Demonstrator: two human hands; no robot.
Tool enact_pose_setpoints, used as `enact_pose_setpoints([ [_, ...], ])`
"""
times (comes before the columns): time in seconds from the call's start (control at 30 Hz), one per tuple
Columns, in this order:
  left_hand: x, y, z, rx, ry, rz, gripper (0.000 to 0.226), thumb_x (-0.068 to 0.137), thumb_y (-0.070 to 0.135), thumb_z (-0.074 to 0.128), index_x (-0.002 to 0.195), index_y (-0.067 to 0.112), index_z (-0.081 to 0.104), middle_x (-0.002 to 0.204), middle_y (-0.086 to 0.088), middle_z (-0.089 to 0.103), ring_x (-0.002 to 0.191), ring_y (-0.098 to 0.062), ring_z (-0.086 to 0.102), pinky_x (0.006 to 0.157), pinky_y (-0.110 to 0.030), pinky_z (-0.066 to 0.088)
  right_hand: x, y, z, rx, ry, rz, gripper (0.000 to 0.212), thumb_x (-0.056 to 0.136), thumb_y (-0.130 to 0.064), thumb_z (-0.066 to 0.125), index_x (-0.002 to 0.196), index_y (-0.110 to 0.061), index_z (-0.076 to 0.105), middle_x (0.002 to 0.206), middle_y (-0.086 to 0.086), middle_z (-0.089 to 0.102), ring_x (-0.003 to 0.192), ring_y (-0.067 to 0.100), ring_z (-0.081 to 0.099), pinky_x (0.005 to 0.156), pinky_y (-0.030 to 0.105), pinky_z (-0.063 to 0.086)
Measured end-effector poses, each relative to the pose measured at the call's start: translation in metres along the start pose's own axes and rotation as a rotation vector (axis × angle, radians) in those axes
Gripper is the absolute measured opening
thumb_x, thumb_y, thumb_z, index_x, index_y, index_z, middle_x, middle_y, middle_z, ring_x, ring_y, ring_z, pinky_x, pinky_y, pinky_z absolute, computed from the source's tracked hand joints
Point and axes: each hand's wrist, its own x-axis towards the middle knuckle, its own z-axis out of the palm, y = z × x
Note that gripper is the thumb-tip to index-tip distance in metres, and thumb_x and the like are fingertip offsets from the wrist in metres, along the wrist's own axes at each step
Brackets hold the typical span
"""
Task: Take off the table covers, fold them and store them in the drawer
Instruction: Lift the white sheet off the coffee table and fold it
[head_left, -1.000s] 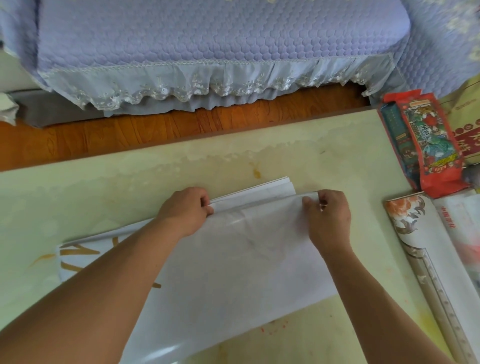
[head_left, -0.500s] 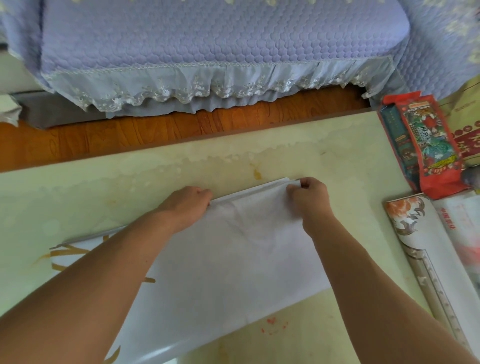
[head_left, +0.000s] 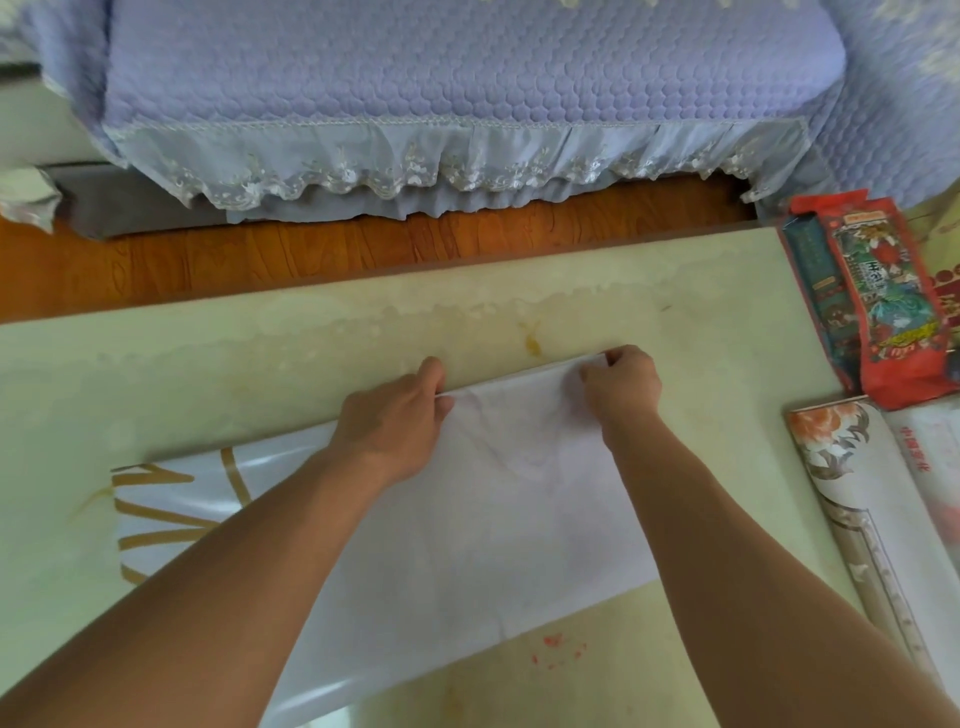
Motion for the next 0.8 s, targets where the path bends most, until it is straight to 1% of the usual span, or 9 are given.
enact_pose_setpoints([
  [0.13, -0.007, -0.001, 0.007, 0.002, 0.095, 0.018, 0.018, 0.108, 0.036, 0.032, 0.099, 0.021, 0.034, 0.100, -0.009, 0.067, 0.092, -0.036, 0.064, 0.075, -0.041, 0.044, -0.001, 0.000, 0.000, 0.002, 0.006, -0.013, 0.030, 0.091, -0.013, 0.058, 0.121, -0.014, 0.055, 0.107, 0.005, 0.059, 0.097, 0.026, 0.056, 0.076, 0.032, 0.047],
  [0.2, -0.008, -0.001, 0.009, 0.013, 0.119, 0.040, 0.017, 0.109, 0.033, 0.031, 0.096, 0.022, 0.031, 0.103, -0.010, 0.066, 0.092, -0.037, 0.063, 0.075, -0.041, 0.045, -0.007, -0.001, 0.001, -0.144, 0.050, -0.053, 0.037, 0.092, -0.011, 0.056, 0.128, -0.018, 0.052, 0.118, 0.010, 0.054, 0.107, 0.030, 0.053, 0.083, 0.036, 0.046],
  [0.23, -0.007, -0.001, 0.011, 0.025, 0.132, 0.046, 0.016, 0.108, 0.032, 0.031, 0.096, 0.023, 0.030, 0.104, -0.010, 0.065, 0.092, -0.037, 0.063, 0.074, -0.041, 0.044, -0.014, -0.002, 0.005, -0.306, 0.131, -0.180, 0.040, 0.090, -0.008, 0.054, 0.129, -0.019, 0.055, 0.123, 0.012, 0.051, 0.111, 0.033, 0.049, 0.087, 0.039, 0.043],
  [0.3, -0.005, 0.000, 0.015, 0.071, 0.154, 0.038, 0.014, 0.108, 0.032, 0.031, 0.098, 0.022, 0.034, 0.108, -0.010, 0.065, 0.095, -0.037, 0.064, 0.071, -0.040, 0.039, -0.028, -0.001, 0.021, -0.472, 0.254, -0.677, 0.043, 0.081, -0.002, 0.053, 0.120, -0.016, 0.064, 0.121, 0.014, 0.054, 0.109, 0.036, 0.047, 0.088, 0.041, 0.038],
  [0.37, 0.000, 0.001, 0.019, 0.109, 0.161, 0.011, 0.016, 0.107, 0.033, 0.033, 0.106, 0.020, 0.042, 0.111, -0.009, 0.065, 0.100, -0.036, 0.065, 0.072, -0.040, 0.034, -0.035, 0.005, 0.039, -0.485, 0.117, -1.105, 0.031, 0.084, -0.007, 0.055, 0.110, -0.011, 0.070, 0.111, 0.012, 0.061, 0.101, 0.035, 0.052, 0.086, 0.041, 0.040],
  [0.4, 0.001, 0.001, 0.020, 0.115, 0.160, -0.003, 0.017, 0.107, 0.034, 0.034, 0.108, 0.020, 0.044, 0.112, -0.009, 0.065, 0.102, -0.036, 0.064, 0.073, -0.040, 0.034, -0.035, 0.008, 0.044, -0.523, 0.024, -1.203, 0.023, 0.090, -0.014, 0.057, 0.108, -0.012, 0.070, 0.109, 0.010, 0.062, 0.099, 0.034, 0.053, 0.086, 0.042, 0.043],
  [0.5, 0.001, -0.001, 0.024, 0.112, 0.186, 0.009, 0.018, 0.106, 0.034, 0.037, 0.109, 0.019, 0.046, 0.110, -0.010, 0.066, 0.102, -0.037, 0.064, 0.074, -0.041, 0.038, -0.028, 0.009, 0.044, -0.632, -0.062, -1.208, 0.025, 0.098, -0.036, 0.052, 0.105, -0.014, 0.064, 0.104, 0.006, 0.057, 0.095, 0.031, 0.050, 0.082, 0.044, 0.043],
  [0.67, -0.012, -0.017, 0.030, 0.025, 0.344, 0.155, 0.028, 0.101, 0.032, 0.050, 0.114, 0.011, 0.062, 0.098, -0.013, 0.070, 0.086, -0.038, 0.067, 0.070, -0.045, 0.049, -0.025, -0.001, 0.031, -0.676, -0.135, -1.317, 0.026, 0.097, -0.038, 0.055, 0.103, -0.014, 0.061, 0.100, 0.005, 0.052, 0.091, 0.027, 0.045, 0.080, 0.040, 0.041],
  [0.8, -0.015, -0.021, 0.038, 0.087, 0.472, 0.270, 0.023, 0.097, 0.029, 0.047, 0.102, 0.016, 0.065, 0.096, -0.005, 0.061, 0.087, -0.031, 0.054, 0.069, -0.040, 0.040, -0.022, -0.002, 0.014, -0.680, -0.241, -1.358, 0.027, 0.098, -0.043, 0.052, 0.106, -0.018, 0.057, 0.102, 0.000, 0.054, 0.092, 0.023, 0.048, 0.081, 0.037, 0.041],
])
